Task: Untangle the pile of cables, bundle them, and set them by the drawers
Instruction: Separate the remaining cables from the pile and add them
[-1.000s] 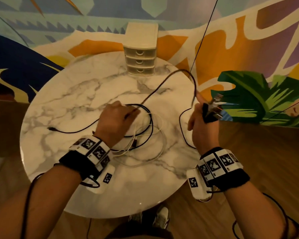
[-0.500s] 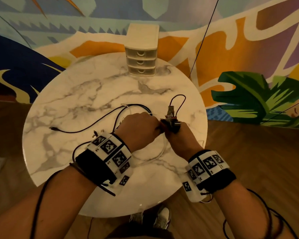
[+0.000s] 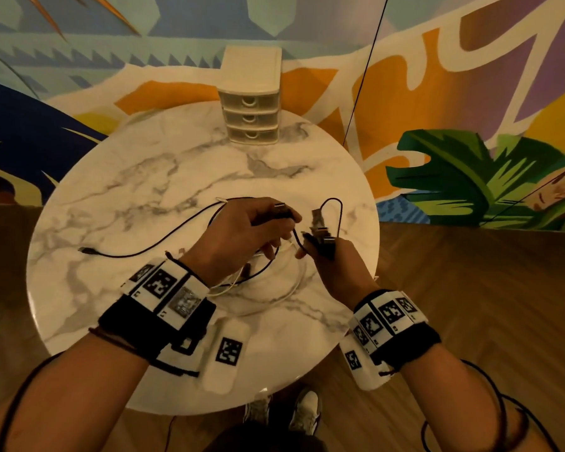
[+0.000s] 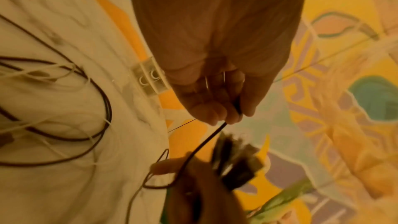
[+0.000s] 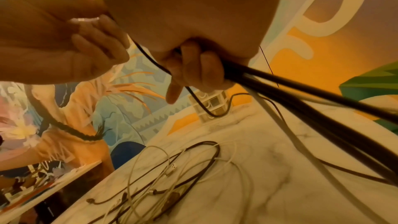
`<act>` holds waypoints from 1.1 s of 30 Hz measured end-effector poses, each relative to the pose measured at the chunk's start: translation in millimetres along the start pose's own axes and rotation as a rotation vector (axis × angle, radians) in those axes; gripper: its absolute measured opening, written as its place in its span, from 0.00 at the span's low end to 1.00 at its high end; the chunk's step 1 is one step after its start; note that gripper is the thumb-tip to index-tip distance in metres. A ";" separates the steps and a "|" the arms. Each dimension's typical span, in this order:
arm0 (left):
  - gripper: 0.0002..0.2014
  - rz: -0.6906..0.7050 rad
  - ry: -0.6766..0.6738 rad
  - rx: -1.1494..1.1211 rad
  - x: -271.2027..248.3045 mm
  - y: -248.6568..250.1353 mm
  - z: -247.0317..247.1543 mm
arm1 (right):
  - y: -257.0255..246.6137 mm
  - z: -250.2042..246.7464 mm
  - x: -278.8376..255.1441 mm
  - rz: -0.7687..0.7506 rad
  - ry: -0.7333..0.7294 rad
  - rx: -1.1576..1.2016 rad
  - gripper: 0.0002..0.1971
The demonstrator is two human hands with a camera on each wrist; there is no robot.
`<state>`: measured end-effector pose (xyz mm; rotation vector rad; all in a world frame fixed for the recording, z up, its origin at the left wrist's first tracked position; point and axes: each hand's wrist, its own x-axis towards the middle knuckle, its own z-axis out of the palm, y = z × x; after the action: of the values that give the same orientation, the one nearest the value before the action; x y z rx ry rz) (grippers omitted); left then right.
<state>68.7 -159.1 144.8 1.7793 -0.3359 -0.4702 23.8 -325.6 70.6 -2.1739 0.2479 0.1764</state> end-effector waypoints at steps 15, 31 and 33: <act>0.09 0.339 -0.119 0.405 2.3 13.5 54.4 | -12.9 -34.3 -23.9 -0.036 -0.036 0.328 0.22; 0.11 -0.017 -0.502 0.736 35.1 -75.6 99.6 | -2.2 -91.9 -29.3 -0.042 0.165 0.959 0.28; 0.11 -0.056 -0.337 0.811 44.0 -91.6 74.8 | 10.9 -107.5 -35.3 -0.018 0.241 0.909 0.28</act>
<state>69.6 -219.8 34.2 2.4963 -0.7963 -0.7440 -9.3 -415.7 131.5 -1.2857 0.3592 -0.1870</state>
